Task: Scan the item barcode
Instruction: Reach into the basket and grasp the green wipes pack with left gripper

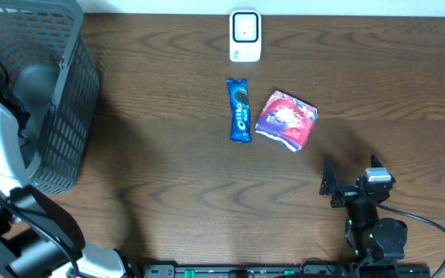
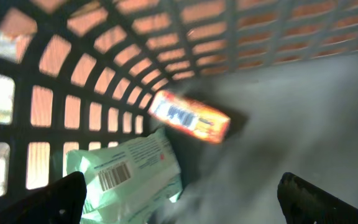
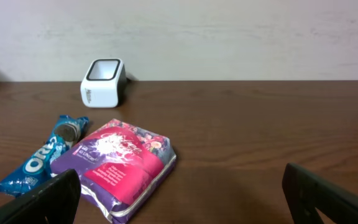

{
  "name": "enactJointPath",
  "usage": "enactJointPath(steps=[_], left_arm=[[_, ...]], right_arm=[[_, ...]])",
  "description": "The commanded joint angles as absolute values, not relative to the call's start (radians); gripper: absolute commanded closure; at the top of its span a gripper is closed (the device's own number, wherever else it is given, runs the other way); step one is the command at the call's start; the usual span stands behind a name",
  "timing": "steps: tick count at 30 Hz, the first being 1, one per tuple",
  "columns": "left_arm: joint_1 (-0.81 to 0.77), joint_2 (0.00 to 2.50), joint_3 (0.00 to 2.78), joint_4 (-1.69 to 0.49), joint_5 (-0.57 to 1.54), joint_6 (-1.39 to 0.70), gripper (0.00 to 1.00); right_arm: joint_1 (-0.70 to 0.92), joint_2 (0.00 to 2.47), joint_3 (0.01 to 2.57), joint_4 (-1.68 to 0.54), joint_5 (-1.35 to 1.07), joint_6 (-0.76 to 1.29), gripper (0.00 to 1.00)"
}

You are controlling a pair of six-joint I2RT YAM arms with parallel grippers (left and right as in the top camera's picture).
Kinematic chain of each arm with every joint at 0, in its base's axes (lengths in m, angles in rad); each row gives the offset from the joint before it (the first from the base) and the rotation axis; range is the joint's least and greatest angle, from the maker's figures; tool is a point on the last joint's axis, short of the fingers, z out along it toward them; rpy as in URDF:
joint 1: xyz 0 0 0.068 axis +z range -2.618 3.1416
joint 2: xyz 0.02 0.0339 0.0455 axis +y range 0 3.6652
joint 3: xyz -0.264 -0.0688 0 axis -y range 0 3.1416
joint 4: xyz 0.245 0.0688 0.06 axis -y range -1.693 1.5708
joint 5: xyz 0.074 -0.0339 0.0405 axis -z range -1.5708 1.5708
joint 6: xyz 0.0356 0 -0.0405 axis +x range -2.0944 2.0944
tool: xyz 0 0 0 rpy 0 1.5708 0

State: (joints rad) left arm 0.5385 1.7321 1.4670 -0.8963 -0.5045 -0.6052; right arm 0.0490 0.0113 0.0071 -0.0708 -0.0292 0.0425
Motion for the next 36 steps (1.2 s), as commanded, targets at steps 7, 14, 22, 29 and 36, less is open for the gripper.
enactJointPath(steps=[7,14,22,29,36], left_arm=[[0.614,1.773,1.472,-0.993,-0.551,-0.855,0.02],[0.636,1.773,1.468,-1.002,-0.515,-0.855,0.02],[0.636,1.774,1.406,-0.955,-0.475,-0.882,0.02],[0.636,1.813,1.395,-0.949,-0.475,-0.881,0.02],[0.636,1.869,1.395,-0.932,-0.441,-0.881,0.02]], right_arm=[[0.04,0.007,0.006,-0.075,-0.028,0.055,0.01],[0.04,0.007,0.006,-0.075,-0.028,0.055,0.01],[0.04,0.007,0.006,-0.075,-0.028,0.055,0.01],[0.04,0.007,0.006,-0.075,-0.028,0.055,0.01],[0.04,0.007,0.006,-0.075,-0.028,0.055,0.01]])
